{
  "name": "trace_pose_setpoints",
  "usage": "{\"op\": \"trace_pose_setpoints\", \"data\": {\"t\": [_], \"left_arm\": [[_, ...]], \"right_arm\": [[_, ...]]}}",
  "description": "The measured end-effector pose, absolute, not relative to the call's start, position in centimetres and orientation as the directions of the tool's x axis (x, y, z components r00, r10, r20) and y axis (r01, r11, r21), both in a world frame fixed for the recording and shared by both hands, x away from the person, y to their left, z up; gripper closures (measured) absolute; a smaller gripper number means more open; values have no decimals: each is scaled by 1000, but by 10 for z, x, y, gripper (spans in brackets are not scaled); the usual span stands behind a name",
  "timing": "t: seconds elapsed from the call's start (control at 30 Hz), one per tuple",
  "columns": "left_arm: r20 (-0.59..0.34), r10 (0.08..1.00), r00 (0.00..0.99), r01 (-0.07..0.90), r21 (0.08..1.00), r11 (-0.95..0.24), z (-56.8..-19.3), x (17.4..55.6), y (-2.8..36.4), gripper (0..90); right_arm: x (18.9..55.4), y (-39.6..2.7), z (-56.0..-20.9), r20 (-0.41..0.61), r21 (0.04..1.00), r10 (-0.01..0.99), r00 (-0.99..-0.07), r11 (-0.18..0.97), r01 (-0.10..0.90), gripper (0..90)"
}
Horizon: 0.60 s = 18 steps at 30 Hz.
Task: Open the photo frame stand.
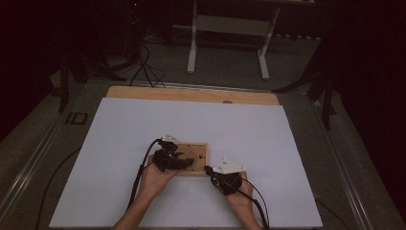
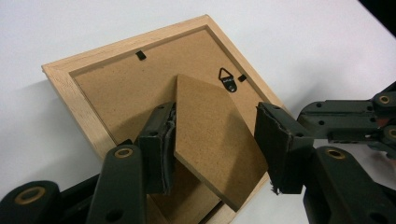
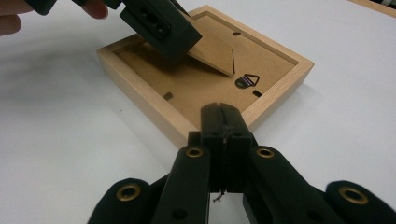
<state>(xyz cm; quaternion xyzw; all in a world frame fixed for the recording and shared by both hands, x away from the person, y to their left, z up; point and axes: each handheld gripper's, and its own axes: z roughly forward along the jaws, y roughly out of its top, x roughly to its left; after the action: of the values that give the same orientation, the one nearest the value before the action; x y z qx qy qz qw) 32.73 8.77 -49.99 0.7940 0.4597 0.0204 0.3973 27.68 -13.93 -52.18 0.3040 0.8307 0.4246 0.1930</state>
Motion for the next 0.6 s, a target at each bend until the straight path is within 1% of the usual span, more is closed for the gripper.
{"op": "trace_pose_setpoints", "data": {"t": [0.1, 0.37, 0.5, 0.6], "left_arm": [[-294, 757, 584, 703, 649, -290, -499, 326, 85, 511], [-255, 760, 598, 682, 660, -315, -499, 324, 83, 524], [-223, 756, 615, 655, 679, -333, -498, 321, 82, 525], [-198, 751, 630, 633, 691, -349, -496, 318, 81, 525]], "right_arm": [[277, -139, -522, -65, 823, 669, -741, 455, 339, 887], [280, -143, -520, -45, 823, 680, -732, 440, 358, 790], [282, -147, -516, -36, 832, 691, -722, 421, 361, 730], [284, -152, -513, -32, 833, 704, -709, 410, 370, 704]]}}
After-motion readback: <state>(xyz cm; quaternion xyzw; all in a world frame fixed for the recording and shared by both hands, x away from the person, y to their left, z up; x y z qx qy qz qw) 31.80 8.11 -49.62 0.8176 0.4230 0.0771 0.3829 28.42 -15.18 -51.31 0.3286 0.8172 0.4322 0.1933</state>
